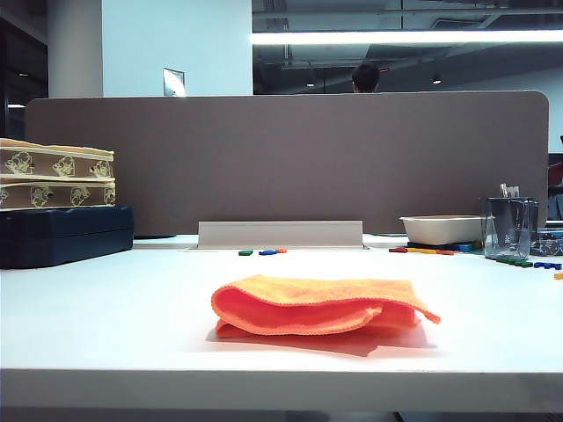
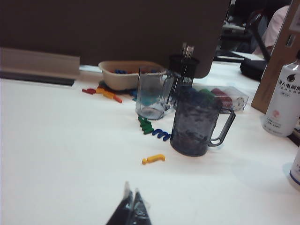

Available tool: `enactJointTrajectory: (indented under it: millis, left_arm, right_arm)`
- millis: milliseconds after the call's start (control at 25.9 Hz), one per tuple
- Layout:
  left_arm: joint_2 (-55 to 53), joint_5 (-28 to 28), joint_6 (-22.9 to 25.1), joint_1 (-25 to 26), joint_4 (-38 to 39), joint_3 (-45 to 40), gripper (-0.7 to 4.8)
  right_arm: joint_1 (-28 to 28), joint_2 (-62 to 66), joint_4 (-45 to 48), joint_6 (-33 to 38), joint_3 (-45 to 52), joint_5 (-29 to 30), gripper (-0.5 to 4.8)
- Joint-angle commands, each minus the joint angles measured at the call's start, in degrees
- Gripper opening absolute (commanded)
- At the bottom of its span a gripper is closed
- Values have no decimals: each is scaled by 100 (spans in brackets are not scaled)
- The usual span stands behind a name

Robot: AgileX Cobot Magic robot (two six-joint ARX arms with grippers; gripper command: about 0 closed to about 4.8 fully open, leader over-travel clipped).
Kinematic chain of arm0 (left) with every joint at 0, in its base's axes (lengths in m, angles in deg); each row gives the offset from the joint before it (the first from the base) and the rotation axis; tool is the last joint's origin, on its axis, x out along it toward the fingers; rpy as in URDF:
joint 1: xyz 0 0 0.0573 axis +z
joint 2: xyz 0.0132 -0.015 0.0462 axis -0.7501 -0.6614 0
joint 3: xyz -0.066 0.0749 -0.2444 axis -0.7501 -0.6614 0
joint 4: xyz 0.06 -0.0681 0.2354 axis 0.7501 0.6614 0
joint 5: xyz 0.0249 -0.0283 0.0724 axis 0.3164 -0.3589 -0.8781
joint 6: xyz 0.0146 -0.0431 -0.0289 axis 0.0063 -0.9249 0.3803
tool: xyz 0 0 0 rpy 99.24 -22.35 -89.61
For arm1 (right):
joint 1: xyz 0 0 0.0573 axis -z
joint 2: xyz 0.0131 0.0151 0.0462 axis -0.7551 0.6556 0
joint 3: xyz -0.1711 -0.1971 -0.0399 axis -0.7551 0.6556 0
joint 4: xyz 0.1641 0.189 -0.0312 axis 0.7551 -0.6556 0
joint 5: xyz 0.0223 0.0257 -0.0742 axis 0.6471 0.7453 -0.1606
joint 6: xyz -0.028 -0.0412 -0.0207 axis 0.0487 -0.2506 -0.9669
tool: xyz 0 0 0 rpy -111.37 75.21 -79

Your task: Use an orange cloth to wipe the letter magnets on the table away for a distance.

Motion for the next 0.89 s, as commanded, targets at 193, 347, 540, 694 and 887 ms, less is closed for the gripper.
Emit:
enactJointTrajectory:
  millis: [193,347,540,694,887]
  left_arm:
    - [-2,-4,-142,7,26,22,-6]
    - [-2,-4,-142,7,26,22,-6]
    - [-2,-4,-142,7,26,22,-6]
    - [-2,-4,-142,7,26,22,-6]
    - [-2,-4,-142,7,26,22,-6]
  right_arm:
    - [0,-291,175,22,-9,15,-1]
    - [0,-291,162,22,-9,-9,-1]
    - [0,-291,162,22,-9,-9,-1]
    - [-7,-319,164,22,-9,74,-1]
    - [-4,-597,-247,22,-9,1001,-1]
